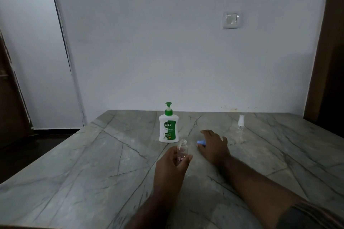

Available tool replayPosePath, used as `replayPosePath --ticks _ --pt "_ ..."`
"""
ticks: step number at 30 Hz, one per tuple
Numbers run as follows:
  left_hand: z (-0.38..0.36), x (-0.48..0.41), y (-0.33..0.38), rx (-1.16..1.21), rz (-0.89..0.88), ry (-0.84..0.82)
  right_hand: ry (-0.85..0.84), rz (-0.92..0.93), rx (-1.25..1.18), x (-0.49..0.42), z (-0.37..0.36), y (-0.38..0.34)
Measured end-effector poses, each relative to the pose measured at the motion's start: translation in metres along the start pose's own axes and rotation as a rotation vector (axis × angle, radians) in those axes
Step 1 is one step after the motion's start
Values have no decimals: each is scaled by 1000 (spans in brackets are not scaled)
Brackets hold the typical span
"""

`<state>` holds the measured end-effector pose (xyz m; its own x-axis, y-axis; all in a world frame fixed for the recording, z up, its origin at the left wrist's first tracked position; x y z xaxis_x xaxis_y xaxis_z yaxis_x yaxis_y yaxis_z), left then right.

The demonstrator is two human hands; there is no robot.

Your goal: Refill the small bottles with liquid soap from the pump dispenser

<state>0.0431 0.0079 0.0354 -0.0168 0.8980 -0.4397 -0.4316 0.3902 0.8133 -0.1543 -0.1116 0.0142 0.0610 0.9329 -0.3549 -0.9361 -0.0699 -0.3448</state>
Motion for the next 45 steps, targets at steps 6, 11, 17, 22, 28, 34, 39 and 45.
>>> replayPosePath --ticks 6,11,17,22,28,34,39,45 --pt "6 -7 -2 74 27 71 113 -9 -54 -1 7 1" --pt "14 -35 -5 68 71 103 188 -44 -129 -2 12 8" --pt "10 -66 -15 46 114 131 163 -77 -93 -3 13 20" --pt "10 -77 -28 57 118 163 327 -110 -116 -3 33 25" --pt "8 -76 -45 52 125 178 439 -66 -142 2 48 26" --pt "11 -89 -35 84 98 187 425 307 -376 -26 68 -37" --pt "22 -113 -25 62 80 242 128 452 -479 -74 79 -109" --pt "13 -120 -38 26 89 232 -58 455 -488 -98 58 -139"
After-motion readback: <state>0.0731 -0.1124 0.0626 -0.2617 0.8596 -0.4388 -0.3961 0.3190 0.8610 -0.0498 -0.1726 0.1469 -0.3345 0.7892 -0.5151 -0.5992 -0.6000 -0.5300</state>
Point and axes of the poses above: each hand's wrist, its own x-axis away from the middle knuckle, its own z-axis out of the back of the hand, y = z × x, the point moved 6 cm from there along -x, towards the middle knuckle, and after that the axes turned 1 degree about -y, right-handed, at the moved point
